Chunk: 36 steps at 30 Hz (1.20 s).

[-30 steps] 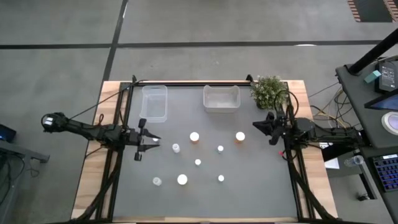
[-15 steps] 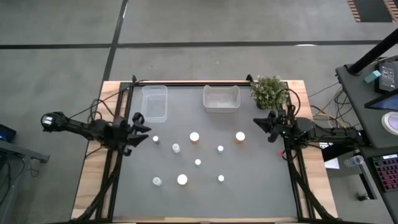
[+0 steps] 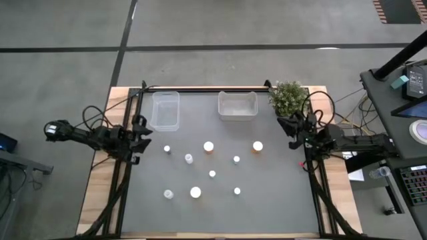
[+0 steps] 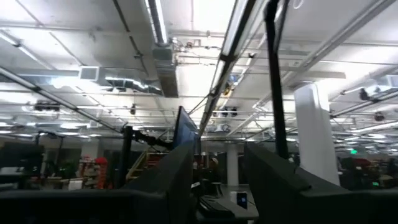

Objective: Pick and place medicine bottles into bin by pill shape (circle, oval)
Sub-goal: Put the top left orange capsule bottle into the gray bin

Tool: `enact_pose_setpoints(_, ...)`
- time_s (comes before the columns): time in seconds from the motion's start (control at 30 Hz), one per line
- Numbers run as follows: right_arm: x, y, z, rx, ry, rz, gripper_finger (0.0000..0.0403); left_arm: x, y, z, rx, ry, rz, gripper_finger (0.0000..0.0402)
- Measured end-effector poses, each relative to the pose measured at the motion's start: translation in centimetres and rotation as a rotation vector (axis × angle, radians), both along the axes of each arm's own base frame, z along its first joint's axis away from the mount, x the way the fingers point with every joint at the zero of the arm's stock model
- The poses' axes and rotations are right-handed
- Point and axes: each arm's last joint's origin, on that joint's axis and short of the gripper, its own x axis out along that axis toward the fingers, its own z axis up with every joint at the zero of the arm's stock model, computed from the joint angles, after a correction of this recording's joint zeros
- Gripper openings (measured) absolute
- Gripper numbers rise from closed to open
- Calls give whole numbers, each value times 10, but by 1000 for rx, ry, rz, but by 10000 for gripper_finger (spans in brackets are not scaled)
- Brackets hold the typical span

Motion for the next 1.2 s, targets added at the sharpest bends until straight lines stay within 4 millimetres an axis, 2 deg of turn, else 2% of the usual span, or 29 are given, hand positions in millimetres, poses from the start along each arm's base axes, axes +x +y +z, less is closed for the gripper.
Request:
enact_pose_setpoints(0.2, 11, 0, 10, -73, 55, -25, 9, -1, 3, 1, -53, -4, 81, 129)
enact_pose_setpoints(0.33, 31, -1, 23, -143, 182, -41, 9, -3, 6, 4, -82, -19, 186, 129)
enact_pose_setpoints(0.5, 55, -1, 48, -258, 310, -61, 9, -6, 7, 15, 12, -39, 278, 129)
enact_pose_setpoints(0.77, 95, -2, 84, -355, 433, -55, 9, -7, 8, 21, 56, -51, 314, 129)
enact_pose_setpoints(0.87, 111, -2, 85, -371, 525, -36, 9, -6, 8, 19, 69, -34, 318, 129)
enact_pose_setpoints(1.0, 133, -3, 97, -376, 549, -34, 9, -5, 7, 18, 99, -11, 337, 129)
enact_pose_setpoints(1.2, 165, -4, 92, -394, 666, -13, 9, -6, 10, 22, 177, 11, 472, 129)
